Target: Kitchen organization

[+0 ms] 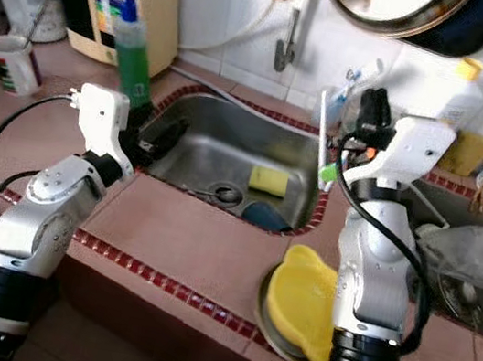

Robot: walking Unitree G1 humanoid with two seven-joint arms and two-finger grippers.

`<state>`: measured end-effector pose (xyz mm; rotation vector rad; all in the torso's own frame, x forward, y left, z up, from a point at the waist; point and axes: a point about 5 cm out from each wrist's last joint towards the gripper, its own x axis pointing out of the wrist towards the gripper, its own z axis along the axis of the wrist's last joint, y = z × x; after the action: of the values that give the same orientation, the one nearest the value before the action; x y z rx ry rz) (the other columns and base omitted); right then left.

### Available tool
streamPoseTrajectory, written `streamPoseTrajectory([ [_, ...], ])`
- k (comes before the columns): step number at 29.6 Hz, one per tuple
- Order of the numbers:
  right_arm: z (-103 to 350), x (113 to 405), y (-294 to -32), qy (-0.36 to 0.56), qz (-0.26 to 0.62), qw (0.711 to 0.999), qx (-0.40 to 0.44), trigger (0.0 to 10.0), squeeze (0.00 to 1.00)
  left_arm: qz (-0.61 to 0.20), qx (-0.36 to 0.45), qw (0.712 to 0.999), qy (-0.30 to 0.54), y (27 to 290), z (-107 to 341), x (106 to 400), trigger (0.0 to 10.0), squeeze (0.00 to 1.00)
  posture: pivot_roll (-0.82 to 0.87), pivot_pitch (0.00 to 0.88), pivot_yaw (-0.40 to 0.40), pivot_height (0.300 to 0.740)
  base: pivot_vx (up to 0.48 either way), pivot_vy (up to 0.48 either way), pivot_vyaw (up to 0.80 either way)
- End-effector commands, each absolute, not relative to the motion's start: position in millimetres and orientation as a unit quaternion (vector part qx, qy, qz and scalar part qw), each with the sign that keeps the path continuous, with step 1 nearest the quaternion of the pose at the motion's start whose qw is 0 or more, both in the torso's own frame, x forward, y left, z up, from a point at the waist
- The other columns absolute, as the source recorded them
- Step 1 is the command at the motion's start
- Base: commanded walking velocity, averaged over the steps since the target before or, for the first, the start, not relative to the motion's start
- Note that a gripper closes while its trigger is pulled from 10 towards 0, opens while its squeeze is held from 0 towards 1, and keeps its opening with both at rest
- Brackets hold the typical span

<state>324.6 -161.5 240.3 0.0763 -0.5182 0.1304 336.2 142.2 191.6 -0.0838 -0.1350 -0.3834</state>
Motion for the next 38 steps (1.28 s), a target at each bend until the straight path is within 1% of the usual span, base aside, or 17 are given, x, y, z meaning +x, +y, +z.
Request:
streamPoseTrajectory([
  [1,242.5,324.2,-171.1,-0.258,0.050,0.964,0.039,10.0,0.00,-0.207,-0.043,0.975,-0.066,132.8,192.5,336.0,10.0,0.00,-0.06,0.013,0.000,0.740,0.000,0.274,-0.80],
  [11,241.9,323.5,-171.7,-0.258,0.050,0.964,0.038,10.0,0.00,-0.210,-0.041,0.975,-0.065,130.6,191.8,335.9,10.0,0.00,-0.06,0.007,0.000,0.740,0.000,0.244,-0.77],
  [24,242.5,322.4,-170.7,-0.261,0.054,0.963,0.035,10.0,0.00,-0.219,-0.036,0.973,-0.059,126.4,190.2,334.7,10.0,0.00,-0.07,0.007,-0.003,0.740,0.000,0.000,0.00],
  [31,242.3,322.6,-171.5,-0.259,0.054,0.964,0.031,10.0,0.00,-0.223,-0.043,0.972,-0.058,125.9,190.0,334.5,10.0,0.00,-0.07,0.012,-0.004,0.740,0.301,0.000,0.00],
  [38,243.4,322.8,-172.6,-0.259,0.053,0.964,0.029,10.0,0.00,-0.223,-0.048,0.972,-0.058,125.5,190.1,335.0,10.0,0.00,-0.08,0.018,-0.008,0.740,0.468,0.000,0.00],
])
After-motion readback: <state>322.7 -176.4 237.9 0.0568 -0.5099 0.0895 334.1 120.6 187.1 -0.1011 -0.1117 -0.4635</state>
